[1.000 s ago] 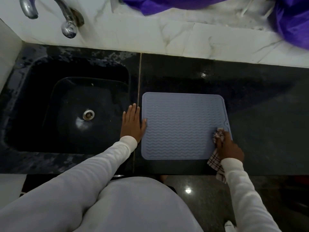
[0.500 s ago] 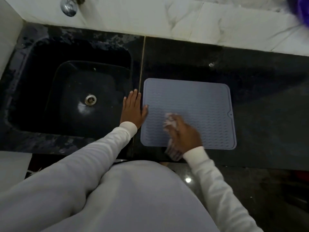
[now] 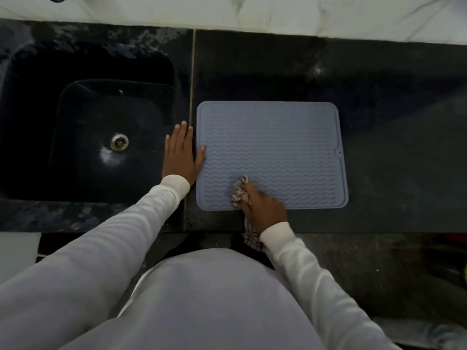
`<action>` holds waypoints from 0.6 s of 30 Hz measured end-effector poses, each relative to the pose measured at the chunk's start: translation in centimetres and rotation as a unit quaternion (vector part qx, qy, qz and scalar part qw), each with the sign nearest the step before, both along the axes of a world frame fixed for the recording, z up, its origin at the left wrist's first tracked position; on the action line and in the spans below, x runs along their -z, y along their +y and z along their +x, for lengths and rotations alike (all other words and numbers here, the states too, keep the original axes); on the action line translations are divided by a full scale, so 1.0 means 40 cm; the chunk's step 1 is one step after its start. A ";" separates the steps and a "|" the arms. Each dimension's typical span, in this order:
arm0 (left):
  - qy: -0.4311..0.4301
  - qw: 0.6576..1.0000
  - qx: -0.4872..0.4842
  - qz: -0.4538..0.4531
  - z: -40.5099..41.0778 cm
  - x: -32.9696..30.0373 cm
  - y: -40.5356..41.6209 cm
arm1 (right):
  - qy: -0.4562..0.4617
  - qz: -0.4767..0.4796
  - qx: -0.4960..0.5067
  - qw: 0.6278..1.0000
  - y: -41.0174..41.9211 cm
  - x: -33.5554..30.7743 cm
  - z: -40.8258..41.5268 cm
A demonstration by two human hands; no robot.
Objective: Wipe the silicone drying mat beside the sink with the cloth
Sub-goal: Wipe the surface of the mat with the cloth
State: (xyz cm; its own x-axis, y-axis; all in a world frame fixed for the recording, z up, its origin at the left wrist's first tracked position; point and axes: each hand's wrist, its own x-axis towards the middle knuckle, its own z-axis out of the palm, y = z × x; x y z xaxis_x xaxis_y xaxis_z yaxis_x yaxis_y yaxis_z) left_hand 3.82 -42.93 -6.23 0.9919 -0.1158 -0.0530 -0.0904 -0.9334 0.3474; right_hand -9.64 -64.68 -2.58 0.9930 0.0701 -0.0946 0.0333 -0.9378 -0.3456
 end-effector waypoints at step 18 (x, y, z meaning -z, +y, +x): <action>-0.031 0.999 0.009 0.028 0.004 0.006 -0.004 | 0.112 -0.013 0.198 0.974 -0.449 -0.062 -0.012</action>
State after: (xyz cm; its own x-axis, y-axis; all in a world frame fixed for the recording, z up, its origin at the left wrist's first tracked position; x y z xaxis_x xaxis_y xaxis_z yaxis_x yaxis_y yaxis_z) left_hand 3.97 -43.10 -6.45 0.9912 -0.1323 0.0007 -0.1269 -0.9489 0.2888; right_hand -10.11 -82.65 -0.11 0.8955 -0.3204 -0.3090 -0.4072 -0.8701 -0.2779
